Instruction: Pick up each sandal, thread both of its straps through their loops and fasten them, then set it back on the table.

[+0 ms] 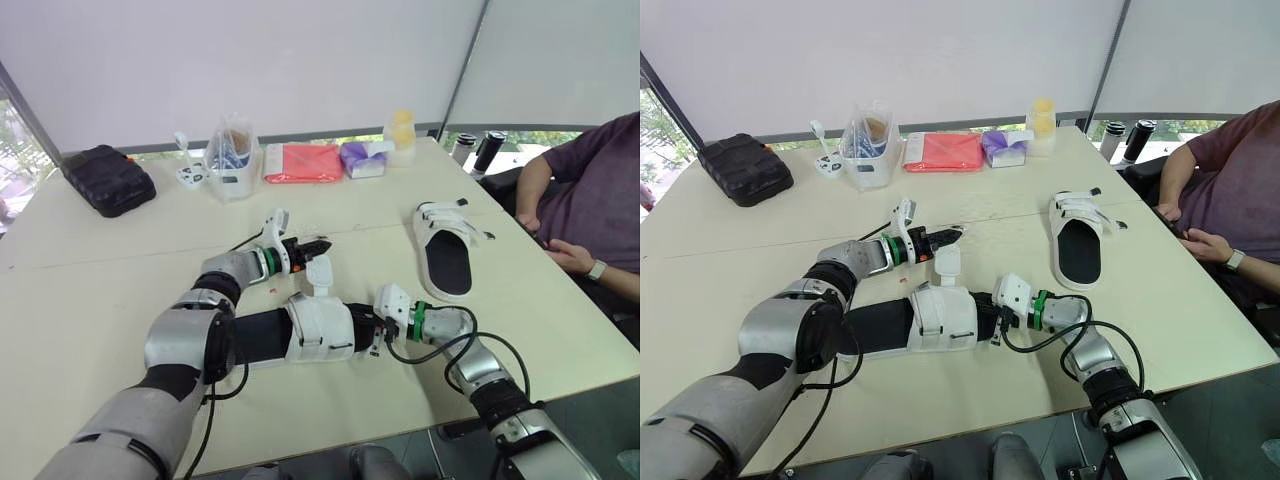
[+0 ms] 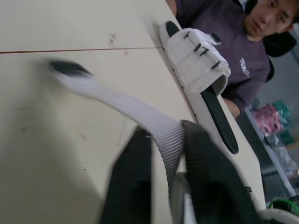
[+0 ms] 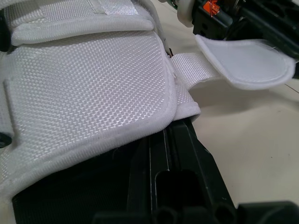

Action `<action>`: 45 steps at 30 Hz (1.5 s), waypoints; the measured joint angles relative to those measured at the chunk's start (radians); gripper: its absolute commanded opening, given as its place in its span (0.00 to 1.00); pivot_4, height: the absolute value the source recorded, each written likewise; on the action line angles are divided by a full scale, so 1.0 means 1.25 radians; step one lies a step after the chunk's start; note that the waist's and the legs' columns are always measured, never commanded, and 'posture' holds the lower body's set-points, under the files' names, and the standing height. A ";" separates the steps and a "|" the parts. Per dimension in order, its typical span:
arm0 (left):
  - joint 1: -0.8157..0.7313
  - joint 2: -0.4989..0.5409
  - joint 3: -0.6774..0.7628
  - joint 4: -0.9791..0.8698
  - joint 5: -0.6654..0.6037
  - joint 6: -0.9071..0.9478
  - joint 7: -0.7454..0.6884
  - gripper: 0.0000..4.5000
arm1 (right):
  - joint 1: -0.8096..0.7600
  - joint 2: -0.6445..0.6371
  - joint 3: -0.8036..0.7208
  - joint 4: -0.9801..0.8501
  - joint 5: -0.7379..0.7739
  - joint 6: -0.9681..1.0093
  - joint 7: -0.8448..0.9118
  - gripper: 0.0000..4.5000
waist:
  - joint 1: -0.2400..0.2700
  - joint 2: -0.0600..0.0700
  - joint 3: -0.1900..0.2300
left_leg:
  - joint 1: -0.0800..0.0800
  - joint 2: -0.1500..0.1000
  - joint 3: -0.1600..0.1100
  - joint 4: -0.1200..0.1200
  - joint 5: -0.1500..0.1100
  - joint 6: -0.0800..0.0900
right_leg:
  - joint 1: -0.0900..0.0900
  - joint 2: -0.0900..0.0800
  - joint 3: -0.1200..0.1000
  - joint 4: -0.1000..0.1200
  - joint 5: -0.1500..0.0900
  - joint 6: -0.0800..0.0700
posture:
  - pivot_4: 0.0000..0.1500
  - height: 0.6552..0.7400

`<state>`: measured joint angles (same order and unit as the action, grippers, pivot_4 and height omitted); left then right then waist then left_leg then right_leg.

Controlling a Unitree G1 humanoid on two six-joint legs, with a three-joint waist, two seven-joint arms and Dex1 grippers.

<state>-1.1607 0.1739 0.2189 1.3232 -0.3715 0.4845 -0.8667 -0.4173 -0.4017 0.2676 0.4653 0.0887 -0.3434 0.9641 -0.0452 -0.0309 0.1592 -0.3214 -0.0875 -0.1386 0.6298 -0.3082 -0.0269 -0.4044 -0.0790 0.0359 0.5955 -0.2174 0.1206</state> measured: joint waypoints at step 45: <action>0.156 0.299 -0.544 -0.393 1.054 -1.455 0.788 0.01 | -0.024 -0.003 0.004 0.030 0.000 -0.017 0.020 0.00 | 0.005 0.001 0.001 | -0.001 0.000 0.000 -0.001 0.000 0.000 | 0.000 -0.001 0.000 0.000 0.000 0.000 | 1.00 1.00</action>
<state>-0.9653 0.5478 -0.4609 0.8323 0.9460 -1.3342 0.1186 -0.4476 -0.4052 0.2723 0.5031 0.0885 -0.3644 0.9892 -0.0395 -0.0292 0.1603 -0.3220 -0.0873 -0.1383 0.6290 -0.3081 -0.0274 -0.4050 -0.0802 0.0361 0.5958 -0.2172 0.1202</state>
